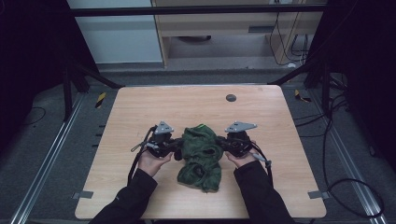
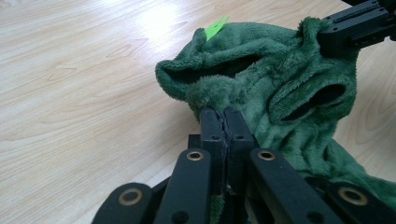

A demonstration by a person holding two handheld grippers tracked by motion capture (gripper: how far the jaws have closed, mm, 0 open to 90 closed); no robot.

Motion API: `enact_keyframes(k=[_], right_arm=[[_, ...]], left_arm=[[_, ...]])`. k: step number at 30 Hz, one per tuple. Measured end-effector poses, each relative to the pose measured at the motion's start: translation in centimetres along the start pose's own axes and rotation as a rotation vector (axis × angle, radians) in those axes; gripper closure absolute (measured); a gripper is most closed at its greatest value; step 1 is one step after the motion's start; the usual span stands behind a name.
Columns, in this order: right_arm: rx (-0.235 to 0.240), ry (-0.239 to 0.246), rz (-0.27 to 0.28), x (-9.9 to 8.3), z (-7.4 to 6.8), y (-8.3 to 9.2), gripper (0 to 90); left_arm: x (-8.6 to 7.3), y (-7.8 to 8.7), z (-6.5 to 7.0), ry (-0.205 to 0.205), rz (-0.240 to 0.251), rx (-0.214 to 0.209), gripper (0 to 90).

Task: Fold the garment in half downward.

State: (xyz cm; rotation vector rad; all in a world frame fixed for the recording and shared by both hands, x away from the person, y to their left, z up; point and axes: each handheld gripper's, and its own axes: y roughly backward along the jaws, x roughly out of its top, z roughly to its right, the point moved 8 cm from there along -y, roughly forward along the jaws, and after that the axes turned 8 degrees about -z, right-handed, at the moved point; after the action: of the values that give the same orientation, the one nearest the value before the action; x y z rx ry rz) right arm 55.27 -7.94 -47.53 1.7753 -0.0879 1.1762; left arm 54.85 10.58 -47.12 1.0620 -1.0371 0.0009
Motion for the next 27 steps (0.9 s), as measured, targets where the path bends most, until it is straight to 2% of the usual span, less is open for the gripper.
enact_keyframes(k=[13, 27], right_arm=[[0.026, 0.017, 0.003, -1.2, -1.0, 0.9, 86.2], [0.064, 0.016, -0.014, -2.8, -2.4, 1.2, 85.9]], left_arm=[[-1.1, 0.9, 1.7, -0.021, -0.005, -0.023, 89.0], [-3.4, 1.4, 2.5, -0.028, -0.035, -0.036, 89.0]])
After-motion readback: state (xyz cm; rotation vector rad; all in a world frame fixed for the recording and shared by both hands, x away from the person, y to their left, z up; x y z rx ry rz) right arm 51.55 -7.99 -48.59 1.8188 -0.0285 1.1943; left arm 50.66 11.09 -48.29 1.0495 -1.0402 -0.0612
